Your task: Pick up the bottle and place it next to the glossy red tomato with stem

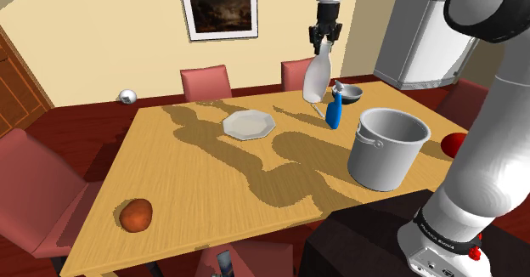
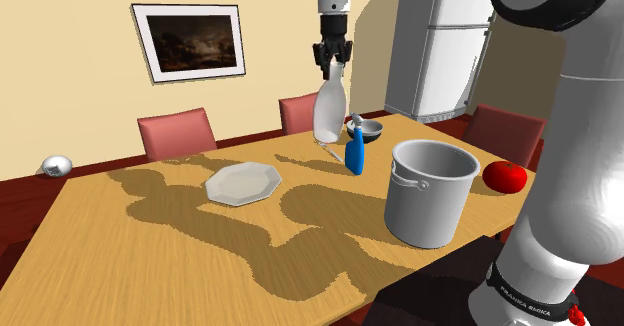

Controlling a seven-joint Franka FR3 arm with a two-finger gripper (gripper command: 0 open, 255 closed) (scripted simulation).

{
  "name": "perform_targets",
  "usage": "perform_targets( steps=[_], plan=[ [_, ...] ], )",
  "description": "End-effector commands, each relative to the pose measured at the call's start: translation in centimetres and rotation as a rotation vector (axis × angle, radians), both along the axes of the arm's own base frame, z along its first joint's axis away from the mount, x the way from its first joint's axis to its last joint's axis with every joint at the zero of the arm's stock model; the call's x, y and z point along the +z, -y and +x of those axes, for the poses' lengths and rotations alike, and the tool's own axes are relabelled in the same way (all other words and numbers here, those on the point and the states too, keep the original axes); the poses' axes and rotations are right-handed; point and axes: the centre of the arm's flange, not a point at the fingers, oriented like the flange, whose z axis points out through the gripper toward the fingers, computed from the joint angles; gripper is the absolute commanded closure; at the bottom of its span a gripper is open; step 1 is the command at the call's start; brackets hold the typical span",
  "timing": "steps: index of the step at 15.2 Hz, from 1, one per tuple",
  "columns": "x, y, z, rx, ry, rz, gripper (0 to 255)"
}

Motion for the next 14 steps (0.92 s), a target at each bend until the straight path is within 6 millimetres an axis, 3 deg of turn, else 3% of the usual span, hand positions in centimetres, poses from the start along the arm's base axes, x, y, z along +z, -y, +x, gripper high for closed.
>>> perform_targets(
  steps=[1,14],
  plan=[
    [0.8,0.9,-2.4,0.001,0.001,0.0,255],
    [5.6,8.2,-17.1,0.001,0.001,0.0,255]
  ],
)
